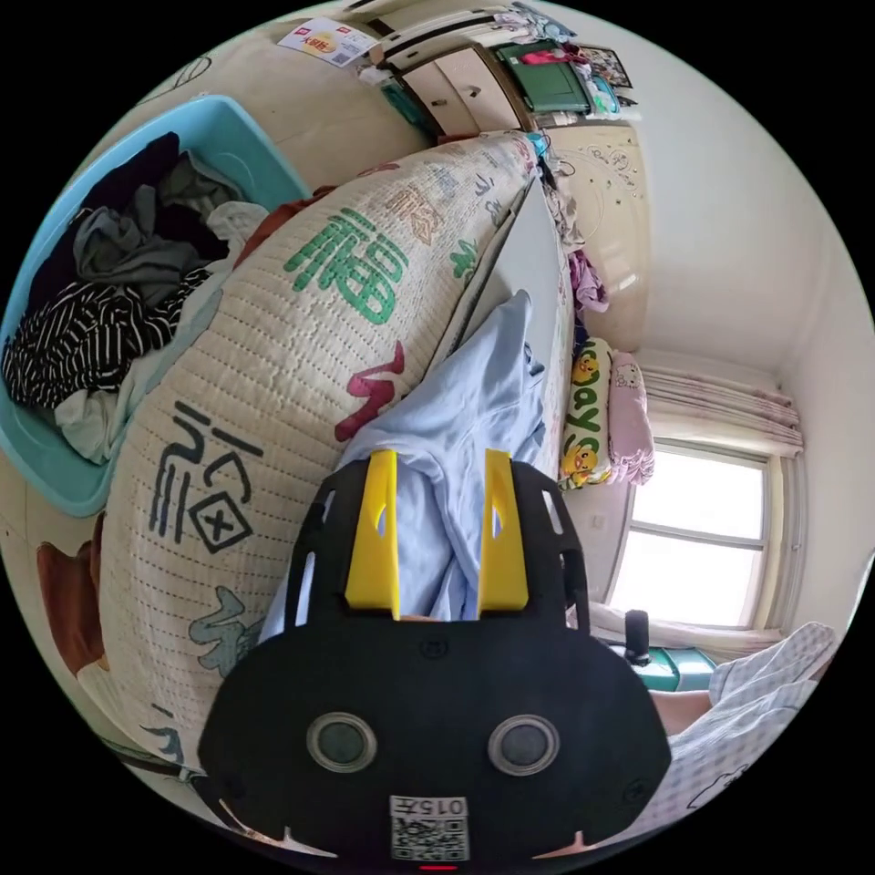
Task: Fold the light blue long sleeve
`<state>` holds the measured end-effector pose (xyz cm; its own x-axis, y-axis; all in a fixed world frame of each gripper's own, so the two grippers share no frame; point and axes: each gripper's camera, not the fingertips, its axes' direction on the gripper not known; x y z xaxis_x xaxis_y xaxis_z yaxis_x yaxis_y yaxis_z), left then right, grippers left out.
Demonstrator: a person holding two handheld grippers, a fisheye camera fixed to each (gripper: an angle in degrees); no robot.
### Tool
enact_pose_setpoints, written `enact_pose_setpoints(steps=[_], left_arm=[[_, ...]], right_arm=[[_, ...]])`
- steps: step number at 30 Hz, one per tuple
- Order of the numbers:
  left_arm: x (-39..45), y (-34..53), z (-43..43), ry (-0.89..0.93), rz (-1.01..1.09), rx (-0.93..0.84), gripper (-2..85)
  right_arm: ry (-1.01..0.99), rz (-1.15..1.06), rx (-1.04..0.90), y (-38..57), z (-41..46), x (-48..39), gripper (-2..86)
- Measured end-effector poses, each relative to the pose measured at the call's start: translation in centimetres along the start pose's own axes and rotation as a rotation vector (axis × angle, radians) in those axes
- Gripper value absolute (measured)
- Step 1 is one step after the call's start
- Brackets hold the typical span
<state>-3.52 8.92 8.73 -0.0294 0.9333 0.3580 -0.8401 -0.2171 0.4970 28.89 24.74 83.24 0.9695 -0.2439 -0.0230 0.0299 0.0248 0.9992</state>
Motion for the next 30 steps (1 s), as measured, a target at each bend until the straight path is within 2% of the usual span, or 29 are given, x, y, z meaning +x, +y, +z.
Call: enact_pose_setpoints(steps=[2, 7, 13, 17, 22, 25, 28, 30], left_arm=[[-0.7, 0.9, -0.3, 0.029, -0.027, -0.002, 13.4], [-2.0, 2.6, 0.5, 0.084, -0.08, 0.004, 12.9], [-2.9, 1.6, 1.9, 0.074, -0.085, 0.011, 11.2], [-3.3, 1.6, 1.3, 0.133, -0.081, 0.05, 11.3], [-3.5, 1.6, 0.5, 0.112, -0.073, 0.035, 10.0], [-3.8, 1.8, -0.5, 0.163, -0.058, 0.022, 9.6], [-2.4, 2.0, -2.7, 0.074, 0.017, 0.069, 8.5], [-1.5, 1.7, -2.7, 0.045, 0.075, 0.055, 7.8]], right_arm=[[0.032, -0.183, 0.092, -6.1, -0.5, -1.4, 2.3], [0.086, -0.428, 0.179, -18.2, 2.7, -3.2, 7.1], [0.16, -0.439, 0.044, -26.4, 11.8, -1.8, 7.2], [0.163, -0.443, -0.087, -26.4, 17.2, -1.2, 9.9], [0.16, -0.485, -0.148, -23.3, 19.8, -0.8, 7.5], [0.1, -0.454, -0.135, -21.7, 19.6, 1.2, 7.4], [0.053, -0.454, -0.08, -20.1, 18.9, 3.5, 7.3], [0.089, -0.495, -0.089, -18.9, 19.5, 3.9, 7.2]])
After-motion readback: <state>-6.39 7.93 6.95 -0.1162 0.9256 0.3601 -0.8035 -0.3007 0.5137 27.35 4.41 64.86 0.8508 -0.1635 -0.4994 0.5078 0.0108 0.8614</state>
